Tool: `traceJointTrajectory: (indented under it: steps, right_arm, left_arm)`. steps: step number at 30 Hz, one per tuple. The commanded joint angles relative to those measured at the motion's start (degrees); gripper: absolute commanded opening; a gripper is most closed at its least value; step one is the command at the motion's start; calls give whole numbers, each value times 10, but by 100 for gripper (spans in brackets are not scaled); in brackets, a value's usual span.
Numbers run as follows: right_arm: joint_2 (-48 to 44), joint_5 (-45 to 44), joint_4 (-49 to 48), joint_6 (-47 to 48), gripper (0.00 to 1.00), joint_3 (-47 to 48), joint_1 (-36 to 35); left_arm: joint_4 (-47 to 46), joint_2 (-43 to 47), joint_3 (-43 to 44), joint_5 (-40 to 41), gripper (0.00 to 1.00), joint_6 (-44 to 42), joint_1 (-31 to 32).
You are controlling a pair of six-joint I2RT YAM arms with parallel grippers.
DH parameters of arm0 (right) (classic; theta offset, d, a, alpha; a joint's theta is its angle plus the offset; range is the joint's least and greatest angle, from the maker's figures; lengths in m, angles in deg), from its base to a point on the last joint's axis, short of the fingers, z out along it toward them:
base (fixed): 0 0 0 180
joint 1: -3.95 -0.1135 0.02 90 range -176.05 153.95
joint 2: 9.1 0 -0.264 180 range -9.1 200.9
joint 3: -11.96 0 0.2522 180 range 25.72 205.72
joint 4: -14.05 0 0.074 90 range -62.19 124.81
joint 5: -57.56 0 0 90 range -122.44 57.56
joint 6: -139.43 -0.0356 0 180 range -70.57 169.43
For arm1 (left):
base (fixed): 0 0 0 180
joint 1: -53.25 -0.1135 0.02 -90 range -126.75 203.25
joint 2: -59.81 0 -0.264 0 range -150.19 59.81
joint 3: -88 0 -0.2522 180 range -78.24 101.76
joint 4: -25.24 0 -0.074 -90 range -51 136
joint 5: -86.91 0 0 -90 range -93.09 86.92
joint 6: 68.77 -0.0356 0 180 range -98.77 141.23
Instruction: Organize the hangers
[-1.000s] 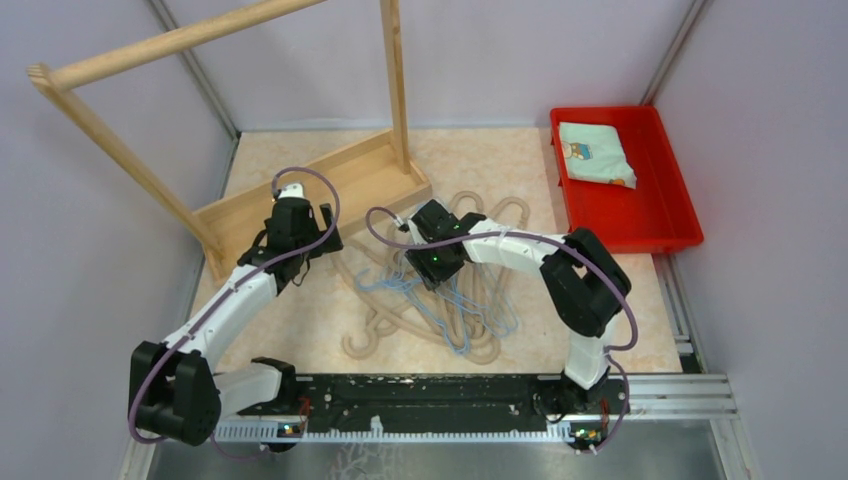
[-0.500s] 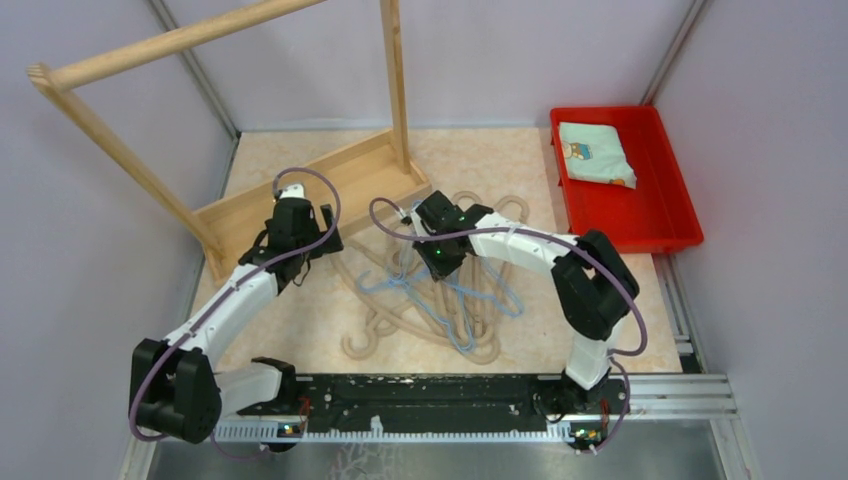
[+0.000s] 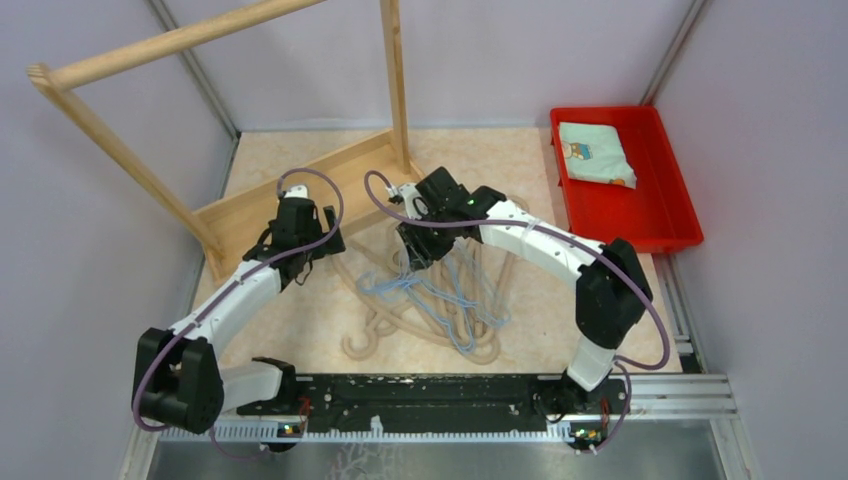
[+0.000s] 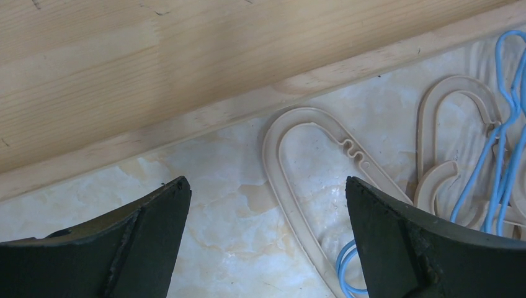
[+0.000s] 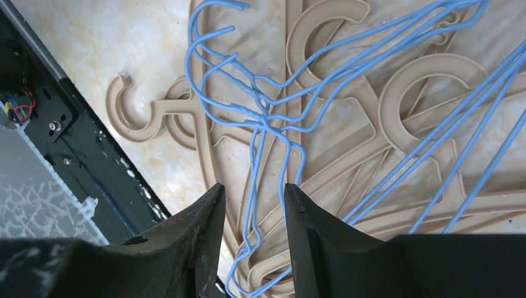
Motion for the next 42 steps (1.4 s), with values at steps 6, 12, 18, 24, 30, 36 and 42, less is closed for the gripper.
traceJointTrajectory:
  steps: [6,12,18,24,30,36,42]
  right_arm:
    - [32,29,-17,20,45,19,-7]
    - [81,20,-17,35,49,47,-44]
    - [107,15,-40,41,58,54,-56]
    - [121,-37,-65,44,60,35,-56]
    - [126,-84,-90,47,63,12,-56]
    - [123,-67,-95,42,62,-1,-57]
    - [119,-57,-100,41,60,-19,-57]
  left_arm:
    - [-15,6,-5,-2,100,5,-2]
    - [-17,4,-14,-2,100,11,-2]
    - [-33,3,-21,1,100,5,-2]
    - [-36,-8,-16,-5,100,-3,-2]
    - [-41,9,-24,-3,100,-3,-2]
    - [-37,32,-42,11,100,2,-2]
    - [-31,43,-51,16,100,6,-3]
